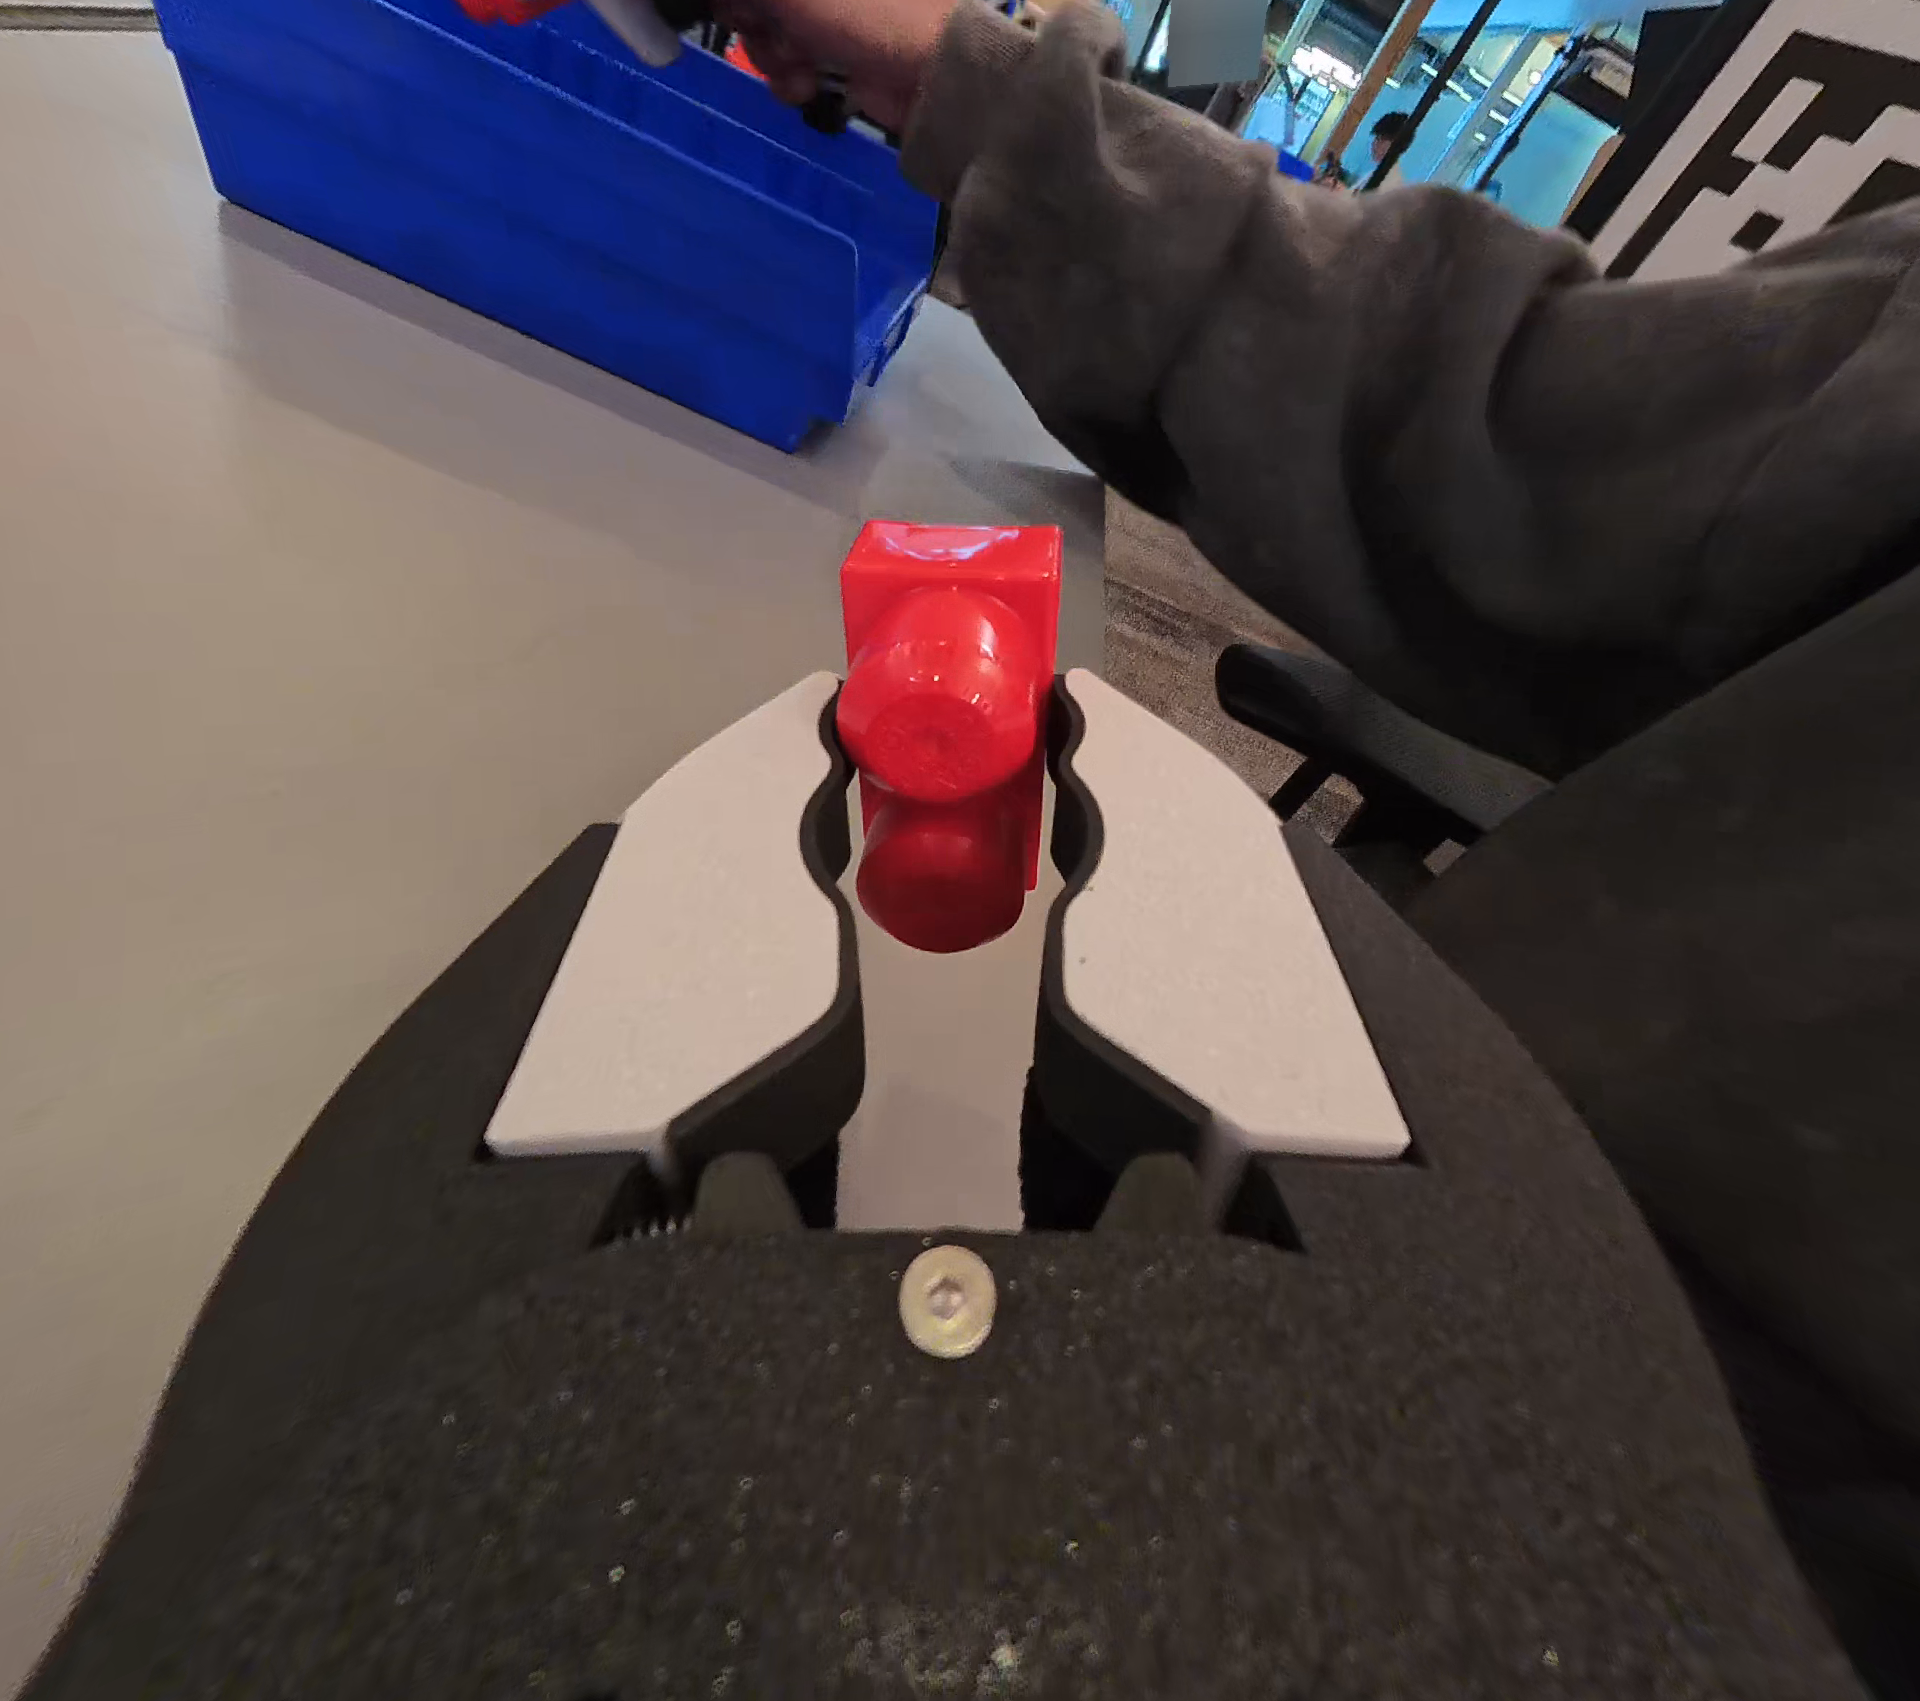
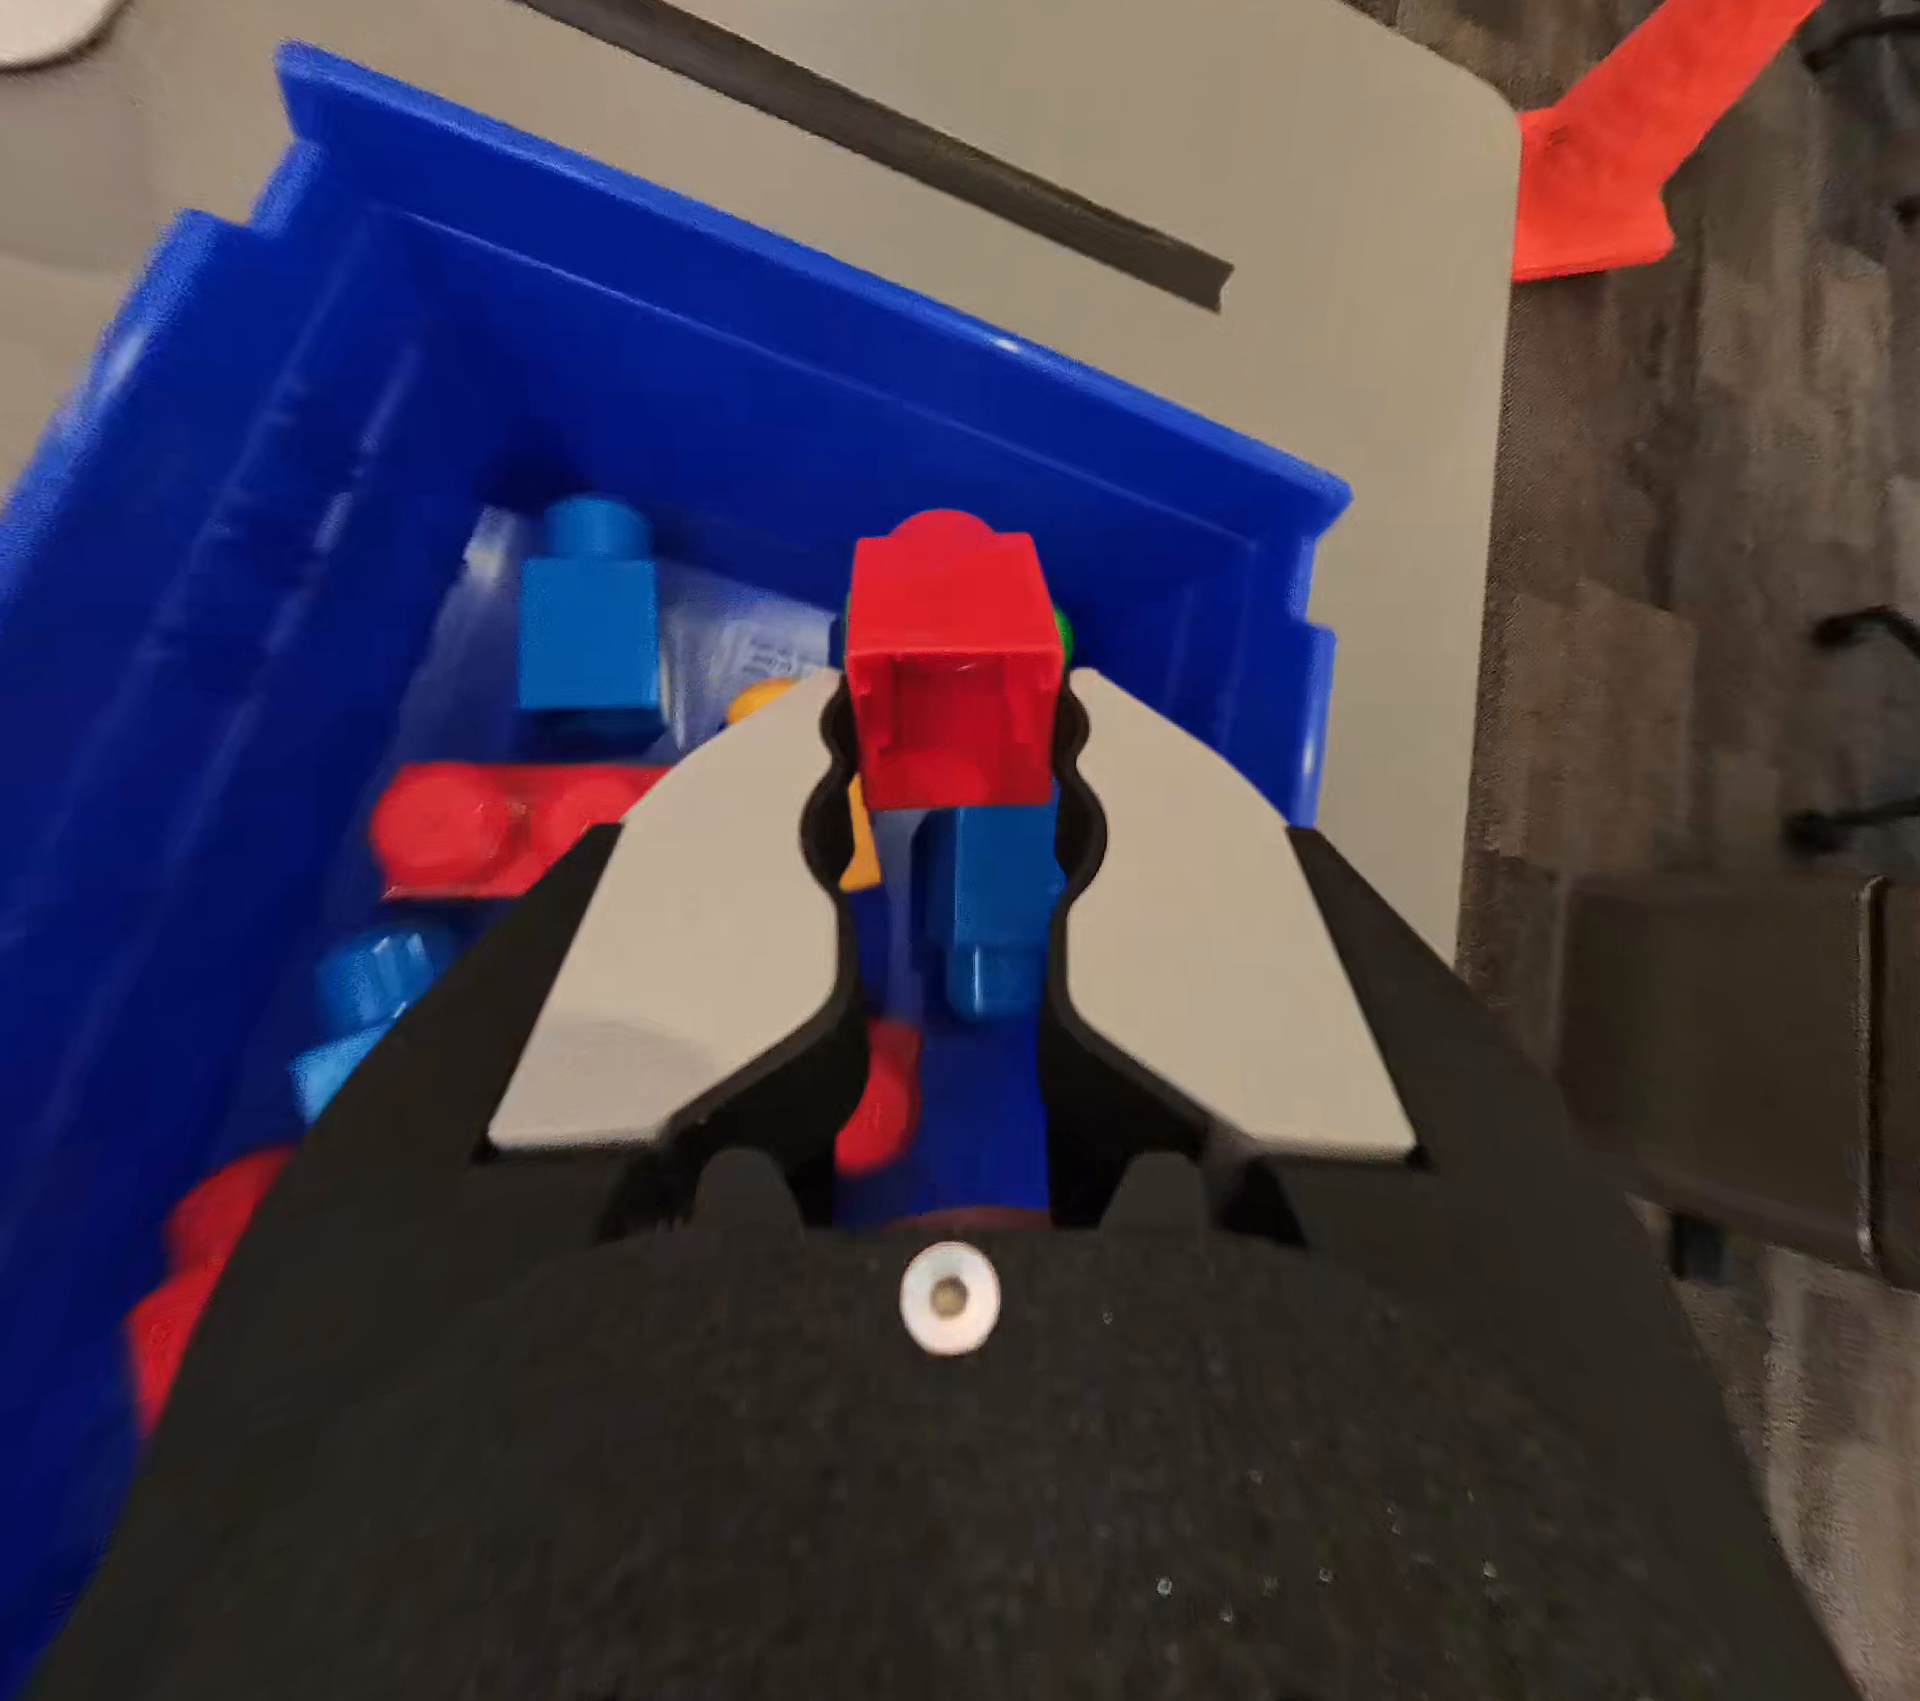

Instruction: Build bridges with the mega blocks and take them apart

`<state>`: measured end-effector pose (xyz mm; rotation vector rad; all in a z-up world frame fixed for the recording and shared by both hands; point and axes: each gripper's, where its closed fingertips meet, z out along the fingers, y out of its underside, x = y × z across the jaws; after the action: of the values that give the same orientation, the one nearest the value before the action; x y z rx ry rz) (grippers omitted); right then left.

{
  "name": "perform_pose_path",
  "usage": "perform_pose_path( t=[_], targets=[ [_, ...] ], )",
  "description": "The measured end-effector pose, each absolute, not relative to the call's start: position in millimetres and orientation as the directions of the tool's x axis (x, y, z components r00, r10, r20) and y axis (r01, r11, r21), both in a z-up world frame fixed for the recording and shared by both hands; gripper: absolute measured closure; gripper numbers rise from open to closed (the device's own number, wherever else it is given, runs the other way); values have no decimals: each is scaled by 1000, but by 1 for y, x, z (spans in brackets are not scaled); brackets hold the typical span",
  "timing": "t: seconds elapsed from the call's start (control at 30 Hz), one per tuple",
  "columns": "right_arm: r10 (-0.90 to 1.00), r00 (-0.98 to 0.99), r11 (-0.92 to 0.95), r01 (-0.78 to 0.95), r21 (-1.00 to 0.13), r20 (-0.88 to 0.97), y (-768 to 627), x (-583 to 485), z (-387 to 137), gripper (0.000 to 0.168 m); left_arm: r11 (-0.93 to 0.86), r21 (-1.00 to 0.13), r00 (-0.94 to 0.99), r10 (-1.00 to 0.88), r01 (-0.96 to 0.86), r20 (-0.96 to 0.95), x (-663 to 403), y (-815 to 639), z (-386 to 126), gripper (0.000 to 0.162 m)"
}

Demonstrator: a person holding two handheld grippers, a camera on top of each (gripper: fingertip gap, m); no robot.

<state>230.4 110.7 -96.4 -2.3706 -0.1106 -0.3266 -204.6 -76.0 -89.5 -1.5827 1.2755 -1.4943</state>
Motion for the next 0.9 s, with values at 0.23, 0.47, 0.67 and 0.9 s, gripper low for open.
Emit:
perform_pose_path(
  t=[0.23,0.47,0.67,0.9],
  targets=[
    [-114,946,-832,76,-549,303,120,255,-145,116,-338,-898,-106,-919,-281,380,-204,-82,-101,127],
    [-130,955,-694,104,-712,266,78,229,-77,99,-346,-899,-81,-922,-269,379,-213,-77,-100,127],
    [202,967,-202,-111,-973,-153,-35,53,-27,119,-358,-891,-63,-919,-280,389,-216,-72,-103,127],
    [279,960,-125,34,-992,-3,-114,-26,-78,125,-356,-888,-59,-920,-291,388,-206,-73,-100,127]
  ],
)
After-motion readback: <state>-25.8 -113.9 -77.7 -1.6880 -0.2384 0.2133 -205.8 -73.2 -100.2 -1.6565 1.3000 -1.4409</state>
